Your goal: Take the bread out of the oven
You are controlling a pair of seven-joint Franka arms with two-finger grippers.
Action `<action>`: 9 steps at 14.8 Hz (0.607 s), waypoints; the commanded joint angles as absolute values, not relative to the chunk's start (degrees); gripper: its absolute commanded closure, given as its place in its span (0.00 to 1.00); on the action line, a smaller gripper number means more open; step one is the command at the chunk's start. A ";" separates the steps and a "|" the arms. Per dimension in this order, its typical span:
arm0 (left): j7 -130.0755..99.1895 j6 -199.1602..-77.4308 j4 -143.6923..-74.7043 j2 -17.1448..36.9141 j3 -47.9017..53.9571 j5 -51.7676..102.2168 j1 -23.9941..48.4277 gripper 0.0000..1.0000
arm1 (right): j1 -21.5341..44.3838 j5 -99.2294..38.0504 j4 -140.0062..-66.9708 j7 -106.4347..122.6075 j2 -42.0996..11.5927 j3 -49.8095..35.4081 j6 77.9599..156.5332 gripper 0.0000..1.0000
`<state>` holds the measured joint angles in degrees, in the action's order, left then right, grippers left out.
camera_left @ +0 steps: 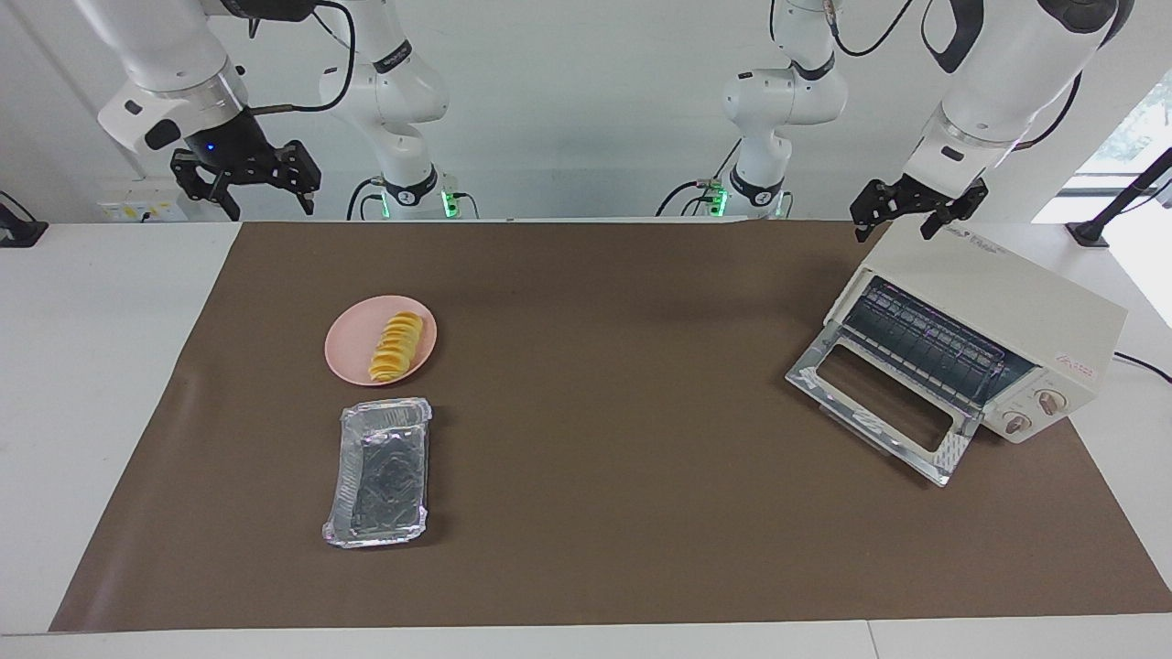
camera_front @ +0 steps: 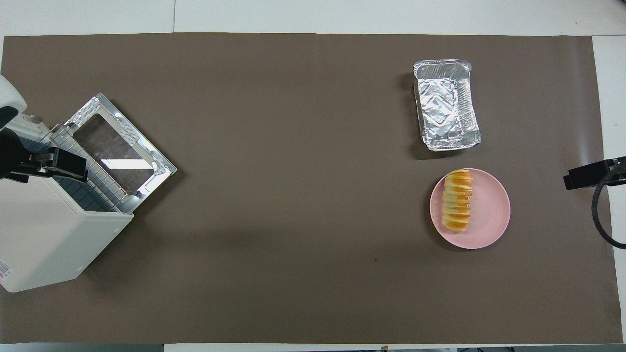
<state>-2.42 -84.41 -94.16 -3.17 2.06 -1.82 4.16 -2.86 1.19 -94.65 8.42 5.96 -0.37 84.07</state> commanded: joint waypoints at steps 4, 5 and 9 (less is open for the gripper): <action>-2.29 -85.43 -96.06 -4.92 1.85 -0.97 4.13 0.00 | -5.80 -2.44 -92.04 9.32 4.05 -0.88 82.81 0.00; -2.29 -85.43 -96.06 -4.92 1.85 -0.97 4.13 0.00 | -5.89 -3.24 -90.98 9.23 3.52 -0.79 82.01 0.00; -2.29 -85.34 -96.06 -4.92 1.85 -0.97 4.13 0.00 | -5.45 -2.55 -91.49 9.23 3.78 -0.79 82.53 0.00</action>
<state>-2.42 -84.41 -94.16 -3.17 2.06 -1.82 4.16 -4.86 -1.82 -92.81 8.42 4.66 -0.33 83.43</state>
